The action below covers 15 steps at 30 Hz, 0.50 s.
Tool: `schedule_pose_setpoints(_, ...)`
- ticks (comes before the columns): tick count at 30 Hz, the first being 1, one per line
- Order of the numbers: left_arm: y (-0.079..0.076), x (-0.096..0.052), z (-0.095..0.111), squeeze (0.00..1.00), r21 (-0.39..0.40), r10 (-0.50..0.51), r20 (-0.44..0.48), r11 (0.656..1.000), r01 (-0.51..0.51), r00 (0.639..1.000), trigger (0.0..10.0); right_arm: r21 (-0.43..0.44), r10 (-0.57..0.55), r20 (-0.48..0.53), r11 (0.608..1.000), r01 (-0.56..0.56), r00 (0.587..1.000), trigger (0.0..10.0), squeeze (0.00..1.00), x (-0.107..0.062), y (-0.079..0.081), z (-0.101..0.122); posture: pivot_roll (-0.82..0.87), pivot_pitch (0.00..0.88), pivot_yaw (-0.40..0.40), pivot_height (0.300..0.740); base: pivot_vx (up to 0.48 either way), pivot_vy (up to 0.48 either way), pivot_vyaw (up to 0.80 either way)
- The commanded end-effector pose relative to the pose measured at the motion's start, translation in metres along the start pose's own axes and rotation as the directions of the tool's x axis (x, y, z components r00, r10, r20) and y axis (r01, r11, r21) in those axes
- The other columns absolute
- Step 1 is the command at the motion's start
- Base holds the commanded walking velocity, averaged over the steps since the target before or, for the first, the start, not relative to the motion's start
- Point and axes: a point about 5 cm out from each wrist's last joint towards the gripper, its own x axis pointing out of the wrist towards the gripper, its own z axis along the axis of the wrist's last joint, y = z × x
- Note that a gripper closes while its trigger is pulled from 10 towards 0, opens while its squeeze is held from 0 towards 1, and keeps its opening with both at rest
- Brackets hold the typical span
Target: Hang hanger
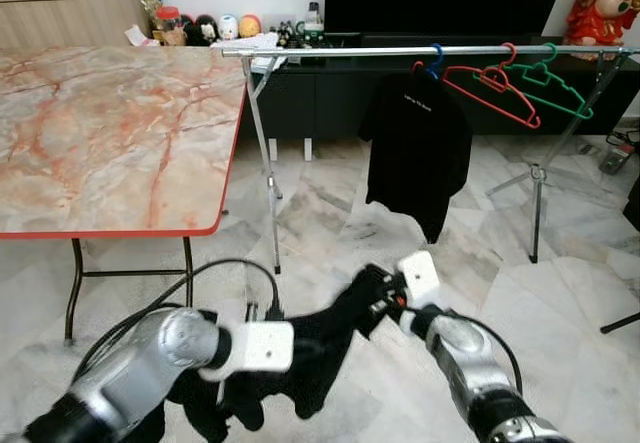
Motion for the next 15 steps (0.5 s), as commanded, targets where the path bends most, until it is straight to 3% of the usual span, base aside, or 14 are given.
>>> schedule_pose_setpoints(1, -0.002, 0.001, -0.013, 0.00, -0.047, 0.020, -0.054, 0.999, -0.023, 0.998, 10.0, -0.041, 0.070, -0.041, 0.997, -0.072, 0.997, 0.0, 0.00, -0.001, 0.002, -0.001, 0.08, 0.093, -0.006, 0.740, 0.000, 0.000, 0.00)
schedule_pose_setpoints(6, 0.007, 0.001, -0.011, 0.00, -0.074, 0.100, -0.024, 0.992, -0.101, 0.995, 10.0, -0.015, 0.201, -0.135, 0.979, -0.205, 0.970, 0.0, 0.00, -0.008, 0.013, -0.021, 0.08, 0.092, -0.006, 0.740, 0.000, 0.000, 0.00)
schedule_pose_setpoints(11, 0.013, 0.005, -0.007, 0.00, -0.074, 0.156, -0.004, 0.985, -0.156, 0.988, 10.0, 0.054, 0.400, -0.208, 0.916, -0.398, 0.892, 0.0, 0.00, -0.018, 0.031, -0.038, 0.08, 0.086, -0.006, 0.740, 0.000, 0.000, 0.00)
schedule_pose_setpoints(15, 0.015, 0.006, -0.001, 0.00, -0.105, 0.161, 0.044, 0.982, -0.155, 0.986, 10.0, 0.031, 0.357, -0.196, 0.933, -0.358, 0.913, 0.0, 0.00, -0.016, 0.028, -0.036, 0.07, 0.085, -0.005, 0.740, 0.000, 0.000, 0.00)
